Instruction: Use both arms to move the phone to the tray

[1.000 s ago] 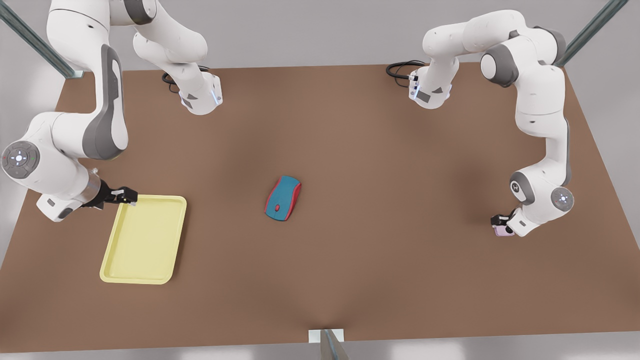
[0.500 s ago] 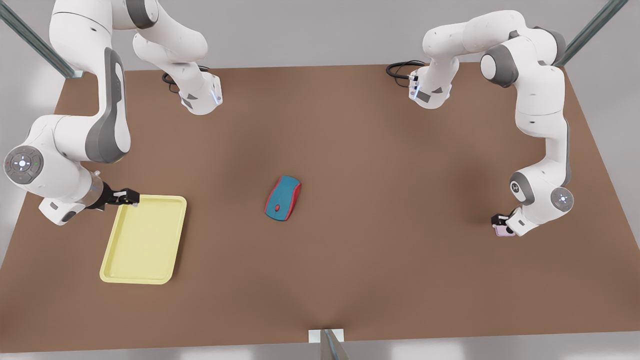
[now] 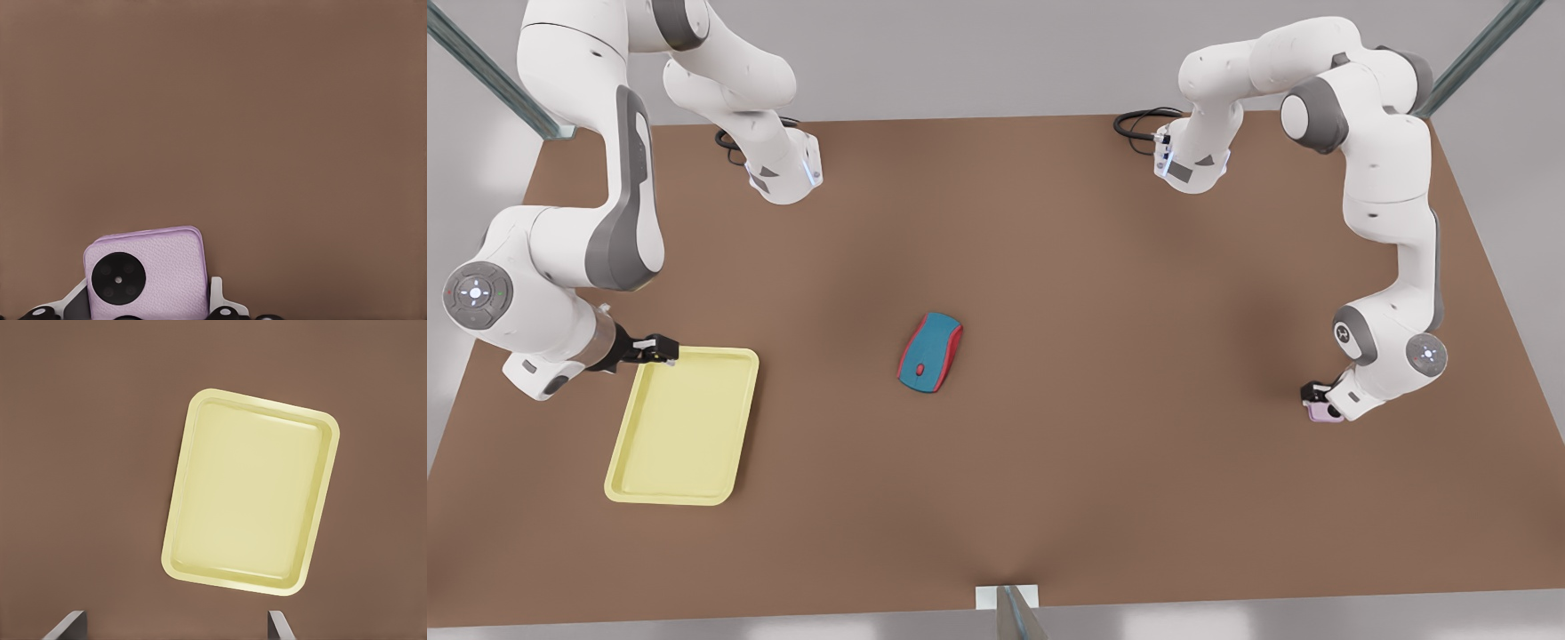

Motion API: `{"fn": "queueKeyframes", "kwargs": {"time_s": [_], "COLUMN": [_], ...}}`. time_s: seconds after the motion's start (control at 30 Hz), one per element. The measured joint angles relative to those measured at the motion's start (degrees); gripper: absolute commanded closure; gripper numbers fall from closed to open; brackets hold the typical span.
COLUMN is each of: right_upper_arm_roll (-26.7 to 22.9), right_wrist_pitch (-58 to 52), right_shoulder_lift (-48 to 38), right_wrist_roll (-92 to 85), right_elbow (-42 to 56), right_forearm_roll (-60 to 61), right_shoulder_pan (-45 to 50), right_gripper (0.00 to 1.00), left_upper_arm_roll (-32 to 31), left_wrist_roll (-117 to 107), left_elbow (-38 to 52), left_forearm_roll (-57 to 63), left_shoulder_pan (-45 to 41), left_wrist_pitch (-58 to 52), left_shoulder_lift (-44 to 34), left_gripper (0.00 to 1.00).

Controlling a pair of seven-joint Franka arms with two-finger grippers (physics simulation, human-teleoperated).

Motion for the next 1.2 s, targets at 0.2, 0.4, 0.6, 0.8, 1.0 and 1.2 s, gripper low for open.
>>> {"fn": "queueKeyframes", "kwargs": {"time_s": [0.2,0.4,0.6,0.8,1.0,1.2], "right_upper_arm_roll": [0.1,0.1,0.1,0.1,0.0,0.0], "right_wrist_pitch": [0.0,0.1,0.6,0.9,1.1,1.3], "right_shoulder_lift": [-0.1,-0.1,-0.3,-0.5,-0.5,-0.5], "right_wrist_roll": [0.0,0.0,0.0,0.0,-0.1,-0.2], "right_elbow": [0.0,-0.2,-0.8,-1.0,-1.3,-1.4], "right_forearm_roll": [0.0,0.0,0.0,0.0,0.0,0.0], "right_shoulder_pan": [0.2,0.2,0.2,0.2,0.1,0.2], "right_gripper": [0.0,0.0,0.0,0.0,0.0,0.0], "left_upper_arm_roll": [-0.2,-4.0,-6.1,-7.4,-7.4,-7.2], "left_wrist_roll": [-4.2,-17.5,-33.1,-46.2,-55.5,-61.8], "left_elbow": [1.3,12.2,25.2,32.2,43.6,44.2], "left_forearm_roll": [0.0,-0.6,-1.2,-0.1,1.4,1.6], "left_shoulder_pan": [-12.0,-32.4,-41.9,-47.7,-49.6,-50.4], "left_wrist_pitch": [-6.2,-12.1,-14.3,-13.6,-10.9,-8.2], "left_shoulder_lift": [-5.6,-1.9,8.0,14.1,22.4,24.9], "left_gripper": [0.24,0.25,0.25,0.25,0.24,0.0]}}
